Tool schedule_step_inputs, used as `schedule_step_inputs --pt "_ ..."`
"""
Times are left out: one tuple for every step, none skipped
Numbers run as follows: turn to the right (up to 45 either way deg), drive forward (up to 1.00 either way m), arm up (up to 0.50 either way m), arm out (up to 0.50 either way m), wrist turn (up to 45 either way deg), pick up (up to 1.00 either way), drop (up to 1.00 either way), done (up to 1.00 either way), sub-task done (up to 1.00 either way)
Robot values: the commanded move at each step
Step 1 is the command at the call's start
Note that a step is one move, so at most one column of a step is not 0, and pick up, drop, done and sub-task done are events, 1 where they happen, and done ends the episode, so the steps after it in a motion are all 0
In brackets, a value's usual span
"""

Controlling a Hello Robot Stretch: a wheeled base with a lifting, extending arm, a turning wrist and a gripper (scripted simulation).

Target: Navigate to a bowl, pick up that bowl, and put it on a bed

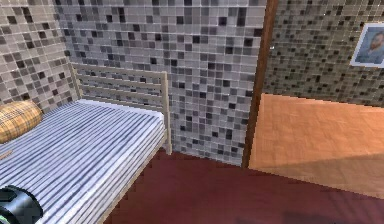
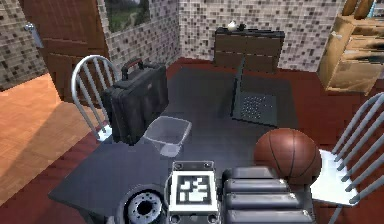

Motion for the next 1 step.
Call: schedule_step_inputs --pt "0.0 0.00 0.00 0.30 0.0 0.00 0.00 0.00 0.00"
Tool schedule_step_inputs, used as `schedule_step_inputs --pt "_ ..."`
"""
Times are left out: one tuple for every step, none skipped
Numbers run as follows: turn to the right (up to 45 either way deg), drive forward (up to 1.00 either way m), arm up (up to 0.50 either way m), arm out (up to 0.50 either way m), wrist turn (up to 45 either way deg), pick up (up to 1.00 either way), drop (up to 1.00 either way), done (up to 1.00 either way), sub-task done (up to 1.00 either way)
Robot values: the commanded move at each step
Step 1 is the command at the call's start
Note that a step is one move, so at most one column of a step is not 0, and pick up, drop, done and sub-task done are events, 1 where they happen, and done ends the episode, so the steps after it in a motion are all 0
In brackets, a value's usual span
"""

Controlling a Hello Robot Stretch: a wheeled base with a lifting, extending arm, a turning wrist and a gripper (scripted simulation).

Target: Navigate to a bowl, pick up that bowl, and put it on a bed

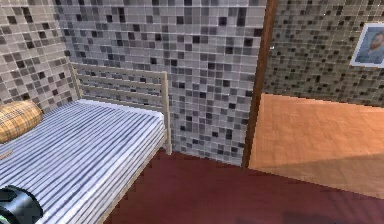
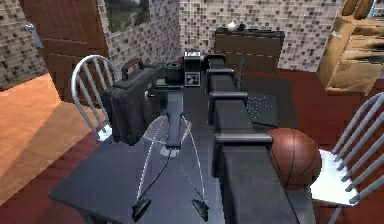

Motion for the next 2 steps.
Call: schedule_step_inputs --pt "0.0 0.00 0.00 0.00 45.0 0.00 0.00 0.00 0.00" --pt "0.0 0.00 0.00 0.00 45.0 0.00 0.00 0.00 0.00"
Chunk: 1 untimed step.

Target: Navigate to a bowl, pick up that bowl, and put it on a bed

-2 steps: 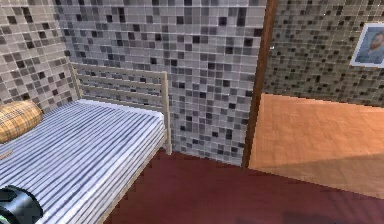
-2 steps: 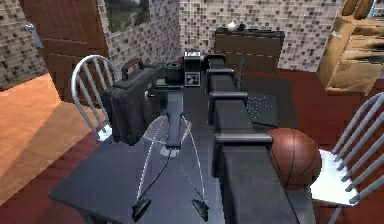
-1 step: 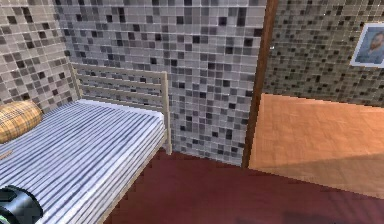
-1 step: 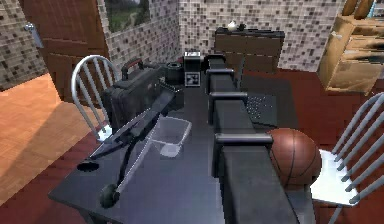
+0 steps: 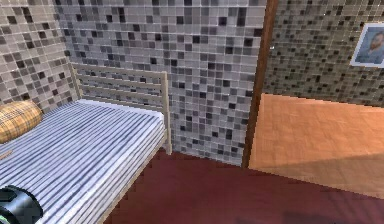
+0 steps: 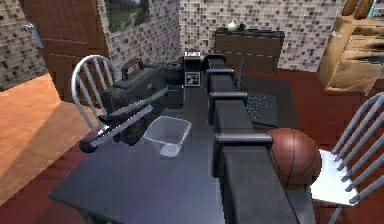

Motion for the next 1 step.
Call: schedule_step_inputs --pt "0.0 0.00 0.00 0.00 45.0 0.00 0.00 0.00 0.00"
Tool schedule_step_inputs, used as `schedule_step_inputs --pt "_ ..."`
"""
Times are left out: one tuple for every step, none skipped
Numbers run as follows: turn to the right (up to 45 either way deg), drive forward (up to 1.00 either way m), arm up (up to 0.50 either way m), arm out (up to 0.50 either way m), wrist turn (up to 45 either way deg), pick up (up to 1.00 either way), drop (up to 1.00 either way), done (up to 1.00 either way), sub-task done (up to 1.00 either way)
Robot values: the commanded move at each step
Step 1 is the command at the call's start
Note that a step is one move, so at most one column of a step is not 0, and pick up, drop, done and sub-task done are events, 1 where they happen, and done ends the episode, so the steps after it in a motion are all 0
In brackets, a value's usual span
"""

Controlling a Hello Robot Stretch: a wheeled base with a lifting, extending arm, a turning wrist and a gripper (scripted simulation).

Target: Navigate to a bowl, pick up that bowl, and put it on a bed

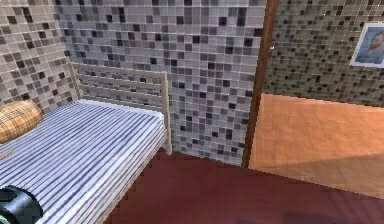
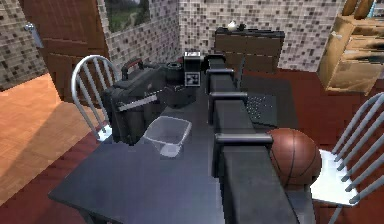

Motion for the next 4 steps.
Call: schedule_step_inputs --pt "0.0 0.00 0.00 0.00 36.0 0.00 0.00 0.00 0.00" --pt "0.0 0.00 -0.20 0.00 0.0 0.00 0.00 0.00 0.00" --pt "0.0 0.00 0.00 0.00 0.0 1.00 0.00 0.00 0.00" --pt "0.0 0.00 0.10 0.00 0.0 0.00 0.00 0.00 0.00"
